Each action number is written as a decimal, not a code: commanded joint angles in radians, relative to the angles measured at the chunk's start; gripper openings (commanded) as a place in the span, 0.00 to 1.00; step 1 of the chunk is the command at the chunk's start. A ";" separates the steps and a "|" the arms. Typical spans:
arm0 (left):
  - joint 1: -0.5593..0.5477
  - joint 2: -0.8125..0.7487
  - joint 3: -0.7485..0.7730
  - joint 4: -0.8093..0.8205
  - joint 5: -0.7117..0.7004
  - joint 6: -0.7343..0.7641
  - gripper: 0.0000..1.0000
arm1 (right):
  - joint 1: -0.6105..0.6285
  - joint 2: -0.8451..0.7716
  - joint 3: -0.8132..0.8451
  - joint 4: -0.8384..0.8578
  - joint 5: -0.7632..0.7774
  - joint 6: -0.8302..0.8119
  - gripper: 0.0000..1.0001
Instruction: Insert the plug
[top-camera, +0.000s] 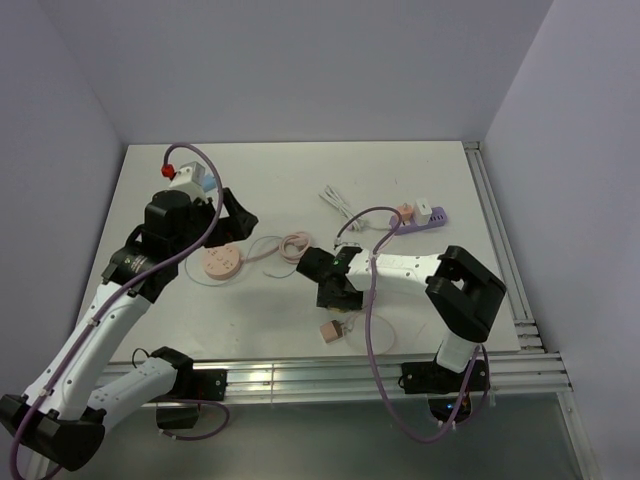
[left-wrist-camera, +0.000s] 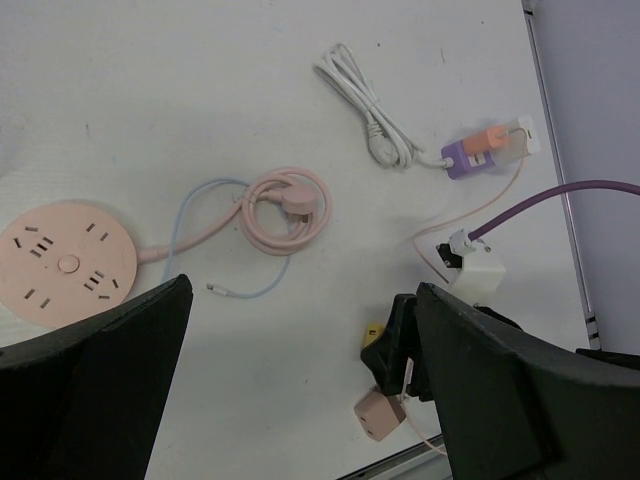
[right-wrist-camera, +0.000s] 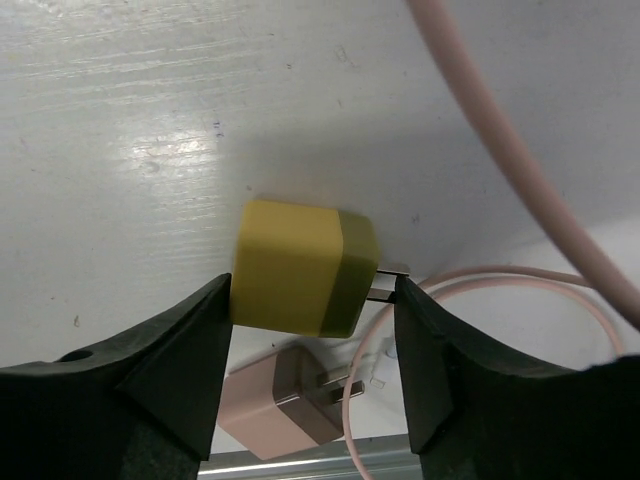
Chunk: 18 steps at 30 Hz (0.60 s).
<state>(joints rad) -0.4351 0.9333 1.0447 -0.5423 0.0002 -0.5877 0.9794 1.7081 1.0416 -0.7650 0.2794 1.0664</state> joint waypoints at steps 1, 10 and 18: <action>0.006 0.001 -0.011 0.021 0.020 0.009 1.00 | -0.002 0.002 0.017 0.036 0.044 -0.003 0.53; 0.009 -0.076 -0.086 0.059 0.047 -0.008 0.95 | -0.027 -0.192 0.044 0.156 -0.078 -0.112 0.29; 0.006 -0.249 -0.355 0.461 0.175 -0.106 0.98 | -0.128 -0.384 0.101 0.366 -0.206 0.156 0.20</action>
<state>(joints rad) -0.4305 0.7254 0.7593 -0.3134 0.1093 -0.6342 0.8776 1.3907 1.0977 -0.5270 0.1005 1.0824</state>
